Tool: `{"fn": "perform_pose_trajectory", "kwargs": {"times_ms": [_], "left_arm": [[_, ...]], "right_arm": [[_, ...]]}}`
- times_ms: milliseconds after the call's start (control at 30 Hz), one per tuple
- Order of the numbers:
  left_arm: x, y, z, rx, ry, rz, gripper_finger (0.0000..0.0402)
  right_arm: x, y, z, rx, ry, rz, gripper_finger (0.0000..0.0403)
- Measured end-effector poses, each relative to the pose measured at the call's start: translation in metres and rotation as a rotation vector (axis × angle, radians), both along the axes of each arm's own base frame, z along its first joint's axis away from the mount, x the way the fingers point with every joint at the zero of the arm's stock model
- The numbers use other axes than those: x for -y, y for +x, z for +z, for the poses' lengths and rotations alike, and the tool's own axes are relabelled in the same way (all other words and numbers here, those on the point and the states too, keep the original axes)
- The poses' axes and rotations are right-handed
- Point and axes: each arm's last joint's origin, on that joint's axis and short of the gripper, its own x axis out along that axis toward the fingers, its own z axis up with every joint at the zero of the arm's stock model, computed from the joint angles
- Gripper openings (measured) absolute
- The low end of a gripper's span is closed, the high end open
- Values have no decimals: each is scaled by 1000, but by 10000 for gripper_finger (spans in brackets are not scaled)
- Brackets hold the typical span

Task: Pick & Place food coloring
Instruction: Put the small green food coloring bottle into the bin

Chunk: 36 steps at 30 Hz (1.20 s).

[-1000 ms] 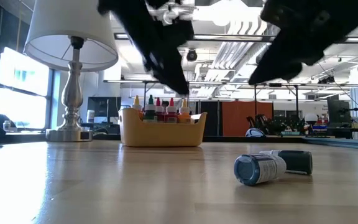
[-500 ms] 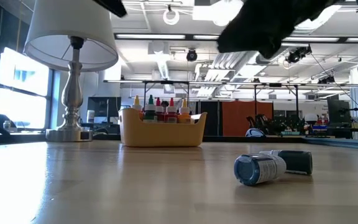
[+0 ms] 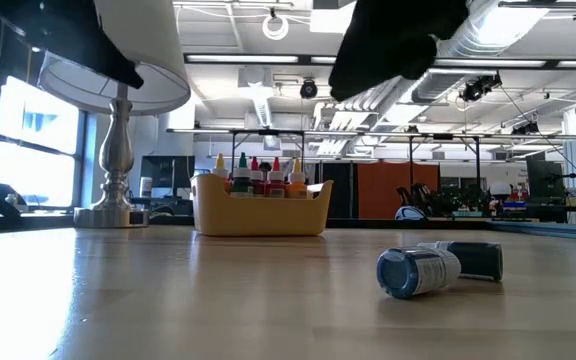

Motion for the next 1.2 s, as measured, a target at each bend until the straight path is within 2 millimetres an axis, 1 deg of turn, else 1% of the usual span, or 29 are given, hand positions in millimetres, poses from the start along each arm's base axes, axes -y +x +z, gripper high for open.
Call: {"fn": "perform_pose_trajectory", "kwargs": {"times_ms": [33,133,200,300,400,533,667,867,1033,1200], "left_arm": [[-1,-1,-3,-13,5,0,154],[-1,-1,-4,0,-17,8,153],[0,-1,-4,12,-26,10,153],[1,1,-4,25,-43,7,153],[2,1,-4,16,-69,-6,153],[3,2,-4,20,-90,-14,153],[4,4,-2,42,-108,-16,153],[5,4,-2,54,-117,-15,153],[5,5,-1,71,-140,-2,153],[6,6,-1,85,-151,-1,153]], "right_arm": [[-3,0,-1,-13,36,-4,82],[-7,-4,-9,-71,155,-33,84],[-8,-9,-19,-114,226,-69,89],[-8,-17,-37,-194,274,-109,97],[-8,-26,-51,-234,278,-115,104],[-14,-34,-67,-198,303,-88,108],[-20,-42,-77,-145,321,-61,108],[-22,-51,-87,-98,264,-54,108],[-25,-47,-99,-96,250,-30,108],[-27,-44,-114,-105,219,-42,108]]}}
